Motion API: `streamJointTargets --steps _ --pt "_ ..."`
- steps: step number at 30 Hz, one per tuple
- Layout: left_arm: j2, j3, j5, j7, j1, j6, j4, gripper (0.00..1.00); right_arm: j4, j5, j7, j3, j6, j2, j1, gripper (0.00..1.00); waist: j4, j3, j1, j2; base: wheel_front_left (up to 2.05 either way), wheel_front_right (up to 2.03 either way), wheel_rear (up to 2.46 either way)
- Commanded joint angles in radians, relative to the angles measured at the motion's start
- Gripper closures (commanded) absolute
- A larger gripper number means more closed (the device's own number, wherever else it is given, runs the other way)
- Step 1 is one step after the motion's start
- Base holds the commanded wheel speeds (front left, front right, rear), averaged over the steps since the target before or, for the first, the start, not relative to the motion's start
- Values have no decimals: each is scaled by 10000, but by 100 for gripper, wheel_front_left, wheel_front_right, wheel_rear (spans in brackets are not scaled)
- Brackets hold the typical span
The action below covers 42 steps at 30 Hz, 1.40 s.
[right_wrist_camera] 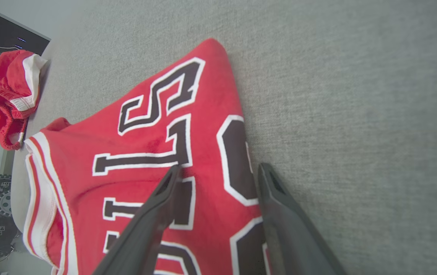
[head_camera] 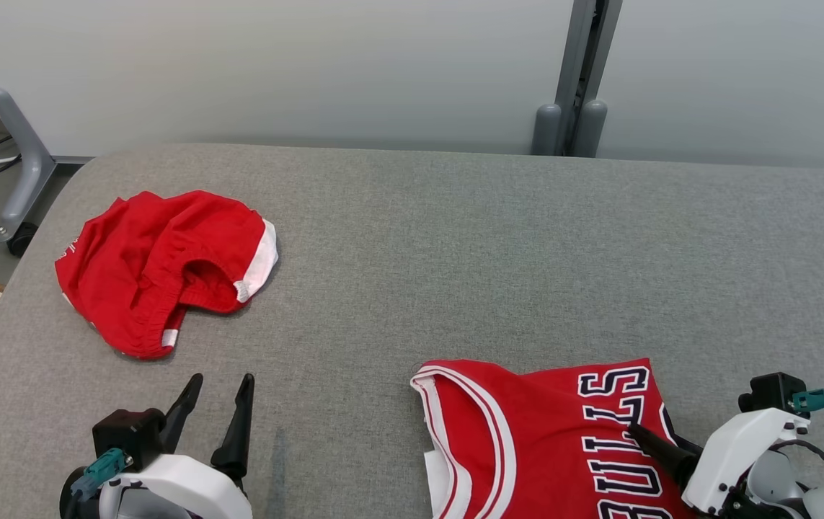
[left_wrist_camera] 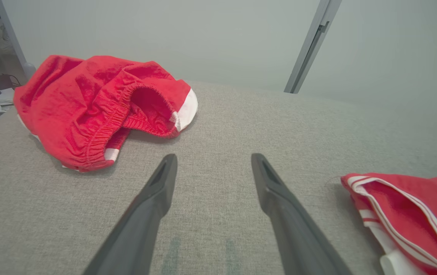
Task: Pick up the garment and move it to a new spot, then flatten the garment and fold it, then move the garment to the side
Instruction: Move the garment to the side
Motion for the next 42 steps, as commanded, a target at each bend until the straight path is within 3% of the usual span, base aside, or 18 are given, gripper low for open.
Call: streamJointTargets --steps 1,4,5,6,7,18,25,33,42 --pt "21 13 23 22 -138 -12 -6 0 114 79 74 32 7 -62 -8 0 33 17 1 -1 0 0 0" --pt "11 6 8 19 -143 7 -18 0 24 326 -81 236 5 -119 -102 0 71 37 1 -1 0 0 0" --pt "12 7 2 18 -141 11 -21 0 -62 380 -150 305 5 -149 -130 52 71 41 1 -1 0 0 0" --pt "11 14 -5 15 -136 30 -23 0 -132 434 -242 342 7 -215 -163 80 67 48 1 -1 0 0 0" --pt "9 21 -9 12 -132 48 -29 0 -187 470 -319 422 7 -282 -190 100 59 54 1 -1 0 0 0" --pt "35 -12 85 -16 -331 -11 -131 0 -841 628 -874 1827 7 -1224 -1582 100 -200 349 1 -1 0 0 0" --pt "-10 -132 250 8 -792 -91 -260 0 -690 652 -1615 2527 7 -2266 -3271 100 -185 1196 1 -1 0 0 0" --pt "-114 -136 543 -40 -1497 -172 -480 0 304 551 -2665 2414 7 -3450 -5010 100 -322 2245 1 -1 0 0 0" --pt "-248 -118 940 -84 -2259 -343 -892 0 1951 -58 -3678 1641 7 -3755 -6455 100 -721 3097 1 -1 0 0 0"
